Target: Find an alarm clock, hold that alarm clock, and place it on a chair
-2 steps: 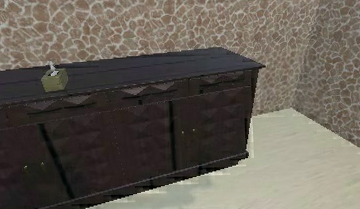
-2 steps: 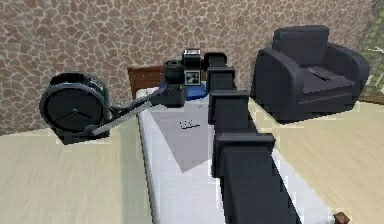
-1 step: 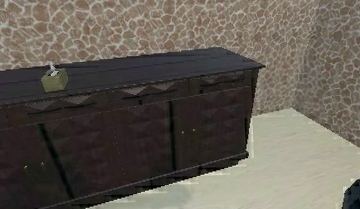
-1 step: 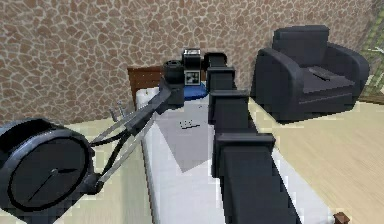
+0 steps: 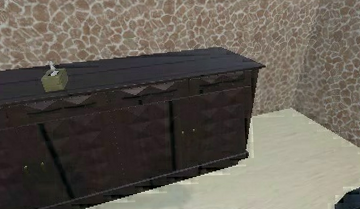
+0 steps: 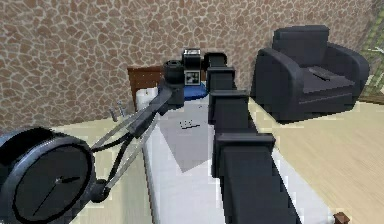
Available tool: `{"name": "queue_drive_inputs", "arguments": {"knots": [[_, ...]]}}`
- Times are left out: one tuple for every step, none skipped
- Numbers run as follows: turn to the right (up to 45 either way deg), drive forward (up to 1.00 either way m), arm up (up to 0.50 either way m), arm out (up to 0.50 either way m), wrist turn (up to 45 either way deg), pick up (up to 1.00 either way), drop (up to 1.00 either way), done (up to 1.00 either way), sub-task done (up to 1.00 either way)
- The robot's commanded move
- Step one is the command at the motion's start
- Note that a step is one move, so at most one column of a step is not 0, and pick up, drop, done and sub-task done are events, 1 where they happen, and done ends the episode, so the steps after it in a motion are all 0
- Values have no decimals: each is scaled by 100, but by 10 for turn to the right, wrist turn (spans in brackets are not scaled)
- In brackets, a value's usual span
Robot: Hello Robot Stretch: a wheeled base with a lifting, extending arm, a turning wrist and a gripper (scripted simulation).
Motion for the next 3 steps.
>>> {"name": "queue_drive_inputs", "arguments": {"knots": [[0,0,0,-28,0,0,0,0,0],[-450,0,0,0,0,0,0,0,0],[-450,0,0,0,0,0,0,0,0]]}}
